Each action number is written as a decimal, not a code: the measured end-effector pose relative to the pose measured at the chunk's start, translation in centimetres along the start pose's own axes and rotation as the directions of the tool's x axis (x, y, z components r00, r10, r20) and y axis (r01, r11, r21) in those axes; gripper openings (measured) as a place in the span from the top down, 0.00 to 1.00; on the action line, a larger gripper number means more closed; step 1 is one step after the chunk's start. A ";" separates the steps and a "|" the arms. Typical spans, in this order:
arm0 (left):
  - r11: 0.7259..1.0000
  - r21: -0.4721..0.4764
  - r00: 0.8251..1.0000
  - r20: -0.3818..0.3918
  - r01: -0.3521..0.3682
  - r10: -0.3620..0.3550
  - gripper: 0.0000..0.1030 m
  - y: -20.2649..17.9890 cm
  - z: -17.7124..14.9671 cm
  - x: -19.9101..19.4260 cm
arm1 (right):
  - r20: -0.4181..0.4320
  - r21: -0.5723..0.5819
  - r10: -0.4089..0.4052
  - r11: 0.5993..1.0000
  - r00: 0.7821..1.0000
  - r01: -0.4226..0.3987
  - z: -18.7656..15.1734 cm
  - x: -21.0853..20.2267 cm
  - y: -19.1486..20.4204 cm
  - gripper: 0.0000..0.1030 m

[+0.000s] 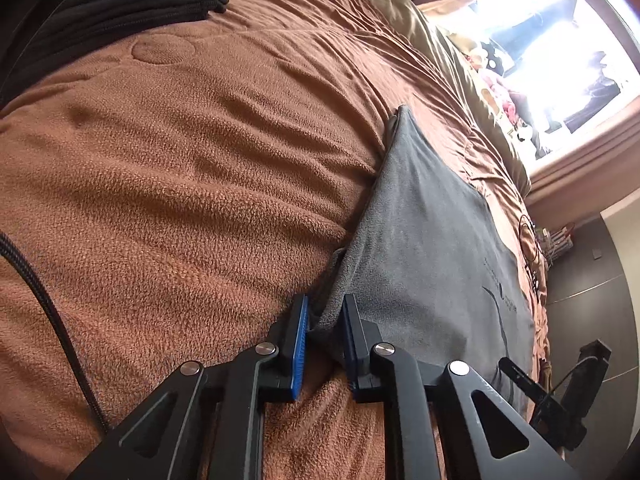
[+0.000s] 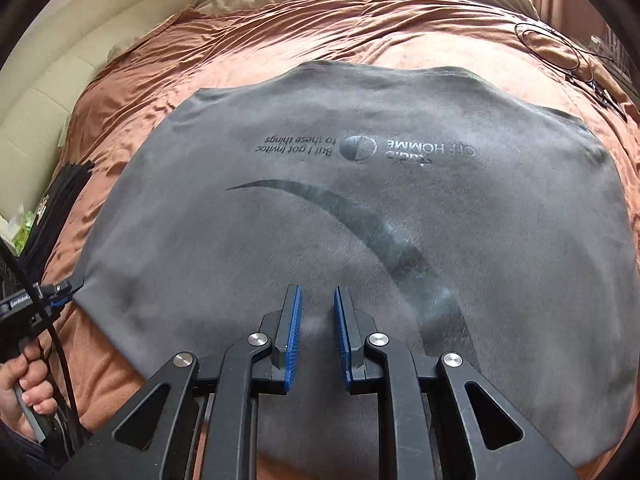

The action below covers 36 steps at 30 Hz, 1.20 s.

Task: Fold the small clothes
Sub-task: 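Close both grippers on the shirt's edge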

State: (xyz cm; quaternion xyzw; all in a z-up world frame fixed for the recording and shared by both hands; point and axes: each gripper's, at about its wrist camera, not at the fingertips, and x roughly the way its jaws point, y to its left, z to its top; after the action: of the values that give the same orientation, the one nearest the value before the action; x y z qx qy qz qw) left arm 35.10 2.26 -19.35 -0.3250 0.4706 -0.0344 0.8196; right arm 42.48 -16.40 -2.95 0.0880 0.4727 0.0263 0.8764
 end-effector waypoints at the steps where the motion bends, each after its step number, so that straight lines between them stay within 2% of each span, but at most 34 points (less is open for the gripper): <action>1: 1.000 0.007 1.000 0.001 -0.008 0.008 0.84 -0.1 -0.1 0.1 | -0.002 0.006 0.001 1.000 1.000 -0.001 0.4 0.3 -0.1 0.87; 12: 0.999 0.004 0.999 -0.002 -0.046 0.046 0.85 -0.4 -0.2 0.3 | -0.015 0.065 -0.006 0.998 1.000 0.006 6.2 4.4 -1.8 0.87; 18: 0.999 -0.019 0.999 0.003 -0.037 0.037 0.85 -0.2 -0.3 0.5 | -0.018 0.051 -0.038 0.998 0.999 0.039 9.4 6.5 -2.5 0.87; 26: 0.998 -0.004 0.998 0.007 -0.063 0.063 0.85 -0.7 -0.5 0.5 | -0.029 0.052 -0.074 0.996 0.997 0.076 13.2 9.5 -3.0 0.90; 36: 0.999 -0.016 0.999 0.002 -0.045 0.045 0.85 -0.4 -0.4 0.7 | -0.048 0.054 -0.122 0.991 0.991 0.125 17.8 13.0 -3.2 0.91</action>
State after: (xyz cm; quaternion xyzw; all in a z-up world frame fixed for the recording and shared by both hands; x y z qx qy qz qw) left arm 35.27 1.45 -19.78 -0.3206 0.4771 -0.0118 0.8182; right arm 64.35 -20.21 -4.65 0.0827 0.4973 -0.0394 0.8627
